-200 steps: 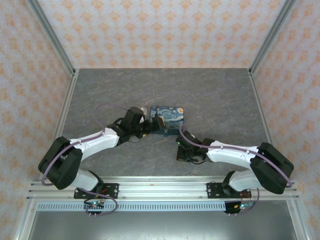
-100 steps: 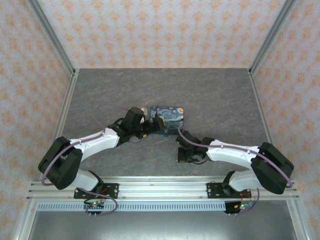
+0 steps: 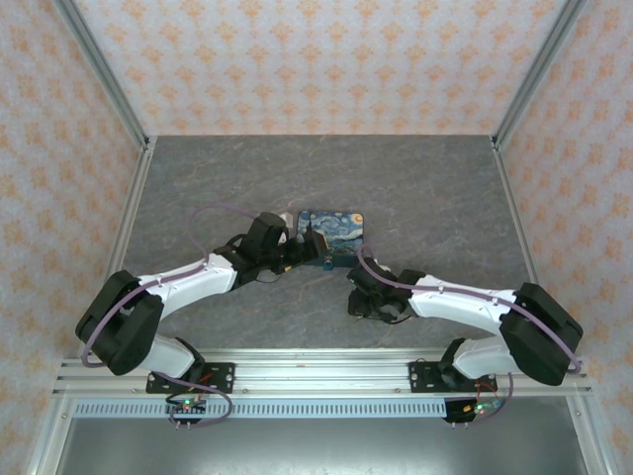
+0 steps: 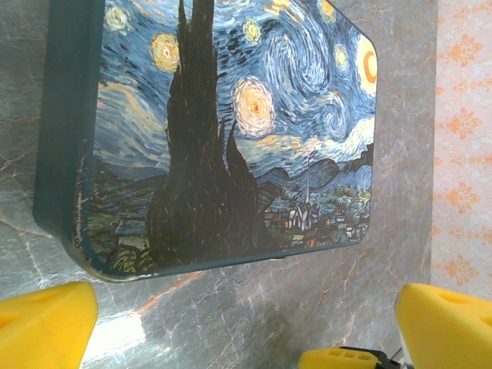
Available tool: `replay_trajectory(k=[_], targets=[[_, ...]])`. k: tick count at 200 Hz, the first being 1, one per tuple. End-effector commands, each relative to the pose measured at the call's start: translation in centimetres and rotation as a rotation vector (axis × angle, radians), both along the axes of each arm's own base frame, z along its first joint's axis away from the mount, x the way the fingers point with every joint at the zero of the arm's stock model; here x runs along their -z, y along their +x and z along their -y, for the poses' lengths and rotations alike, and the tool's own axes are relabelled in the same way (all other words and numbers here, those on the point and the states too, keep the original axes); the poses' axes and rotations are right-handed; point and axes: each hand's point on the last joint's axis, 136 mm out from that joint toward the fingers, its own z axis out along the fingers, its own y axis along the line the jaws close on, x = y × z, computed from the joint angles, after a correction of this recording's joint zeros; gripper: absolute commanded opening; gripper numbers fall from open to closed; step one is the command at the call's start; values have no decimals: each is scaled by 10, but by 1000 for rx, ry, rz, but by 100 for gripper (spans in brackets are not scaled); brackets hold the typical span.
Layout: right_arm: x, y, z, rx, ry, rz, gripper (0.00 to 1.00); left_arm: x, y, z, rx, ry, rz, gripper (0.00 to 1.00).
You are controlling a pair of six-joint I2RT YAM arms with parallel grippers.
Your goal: Unlock the padlock with the key
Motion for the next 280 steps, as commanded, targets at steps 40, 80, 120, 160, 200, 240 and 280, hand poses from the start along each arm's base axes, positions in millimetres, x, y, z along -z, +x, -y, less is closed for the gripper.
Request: replay_trajectory(k=[40, 80, 120, 160, 200, 240, 280], targets=[[-4, 6, 1, -25, -125, 16, 55, -3, 3, 8, 6, -21, 5, 100], [3, 2, 0, -97, -218, -12, 54, -2, 2, 7, 4, -21, 4, 100], [11, 0, 12, -122, -299, -25, 51, -4, 2, 6, 3, -20, 7, 100], [13, 1, 30, -92, -351, -24, 49, -4, 2, 6, 1, -20, 5, 100], [-2, 8, 34, -15, -264, 31, 48, -5, 2, 6, 1, -22, 9, 100], [-18, 8, 25, 15, -158, 68, 60, -4, 2, 8, 1, -25, 6, 100], [-5, -1, 25, -2, -172, 2, 65, -4, 1, 8, 4, -23, 5, 100]])
